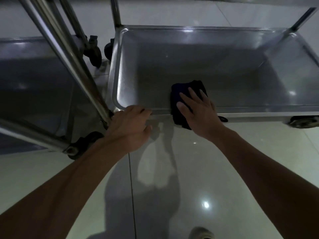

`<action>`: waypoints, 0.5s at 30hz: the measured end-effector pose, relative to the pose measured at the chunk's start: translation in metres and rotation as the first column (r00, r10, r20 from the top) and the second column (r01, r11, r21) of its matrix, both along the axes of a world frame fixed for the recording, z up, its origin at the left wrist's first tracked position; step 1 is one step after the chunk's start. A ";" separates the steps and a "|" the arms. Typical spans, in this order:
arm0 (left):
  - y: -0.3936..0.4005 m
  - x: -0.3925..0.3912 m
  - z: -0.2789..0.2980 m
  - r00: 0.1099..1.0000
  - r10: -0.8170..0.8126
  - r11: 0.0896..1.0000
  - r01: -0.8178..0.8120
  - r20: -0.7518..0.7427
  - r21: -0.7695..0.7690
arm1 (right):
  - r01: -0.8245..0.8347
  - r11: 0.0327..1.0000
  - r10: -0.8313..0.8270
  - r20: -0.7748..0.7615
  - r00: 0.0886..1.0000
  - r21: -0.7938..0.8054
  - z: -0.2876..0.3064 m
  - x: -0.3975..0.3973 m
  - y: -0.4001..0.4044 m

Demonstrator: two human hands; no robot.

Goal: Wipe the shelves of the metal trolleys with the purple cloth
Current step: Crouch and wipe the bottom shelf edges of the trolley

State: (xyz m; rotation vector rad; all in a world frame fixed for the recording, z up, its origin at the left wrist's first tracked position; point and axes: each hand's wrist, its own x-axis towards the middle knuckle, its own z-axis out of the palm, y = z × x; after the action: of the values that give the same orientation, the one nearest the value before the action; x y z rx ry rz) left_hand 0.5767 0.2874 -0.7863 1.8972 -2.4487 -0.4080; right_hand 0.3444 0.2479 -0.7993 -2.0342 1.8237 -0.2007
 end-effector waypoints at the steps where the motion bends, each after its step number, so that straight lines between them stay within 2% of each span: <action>1: 0.002 0.001 -0.002 1.000 -0.007 1.000 0.007 0.012 -0.013 | -0.020 1.000 0.020 -0.048 0.999 0.010 -0.004 0.000 0.001; 5: 0.009 0.005 -0.001 0.994 0.102 0.992 -0.100 0.025 -0.078 | -0.089 0.996 0.082 -0.227 0.970 -0.020 -0.011 -0.002 0.001; 9: 0.014 0.007 -0.003 0.976 0.179 0.982 -0.169 0.121 -0.087 | -0.123 0.986 0.078 -0.349 0.934 -0.110 -0.015 0.005 -0.003; 12: 0.015 0.009 -0.007 0.972 0.172 0.981 -0.154 0.161 -0.116 | -0.114 0.986 0.074 -0.293 0.953 -0.124 -0.020 0.010 -0.002; 15: 0.013 0.014 -0.009 0.978 0.158 0.983 -0.143 0.133 -0.117 | -0.099 0.991 0.076 -0.243 0.967 -0.087 -0.025 0.014 -0.004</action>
State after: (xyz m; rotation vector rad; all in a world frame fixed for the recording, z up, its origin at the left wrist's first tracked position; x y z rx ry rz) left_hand 0.5904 0.3008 -0.7956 2.1150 -2.3321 -0.1381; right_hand 0.3583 0.2437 -0.8245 -2.2884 1.8907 -0.0196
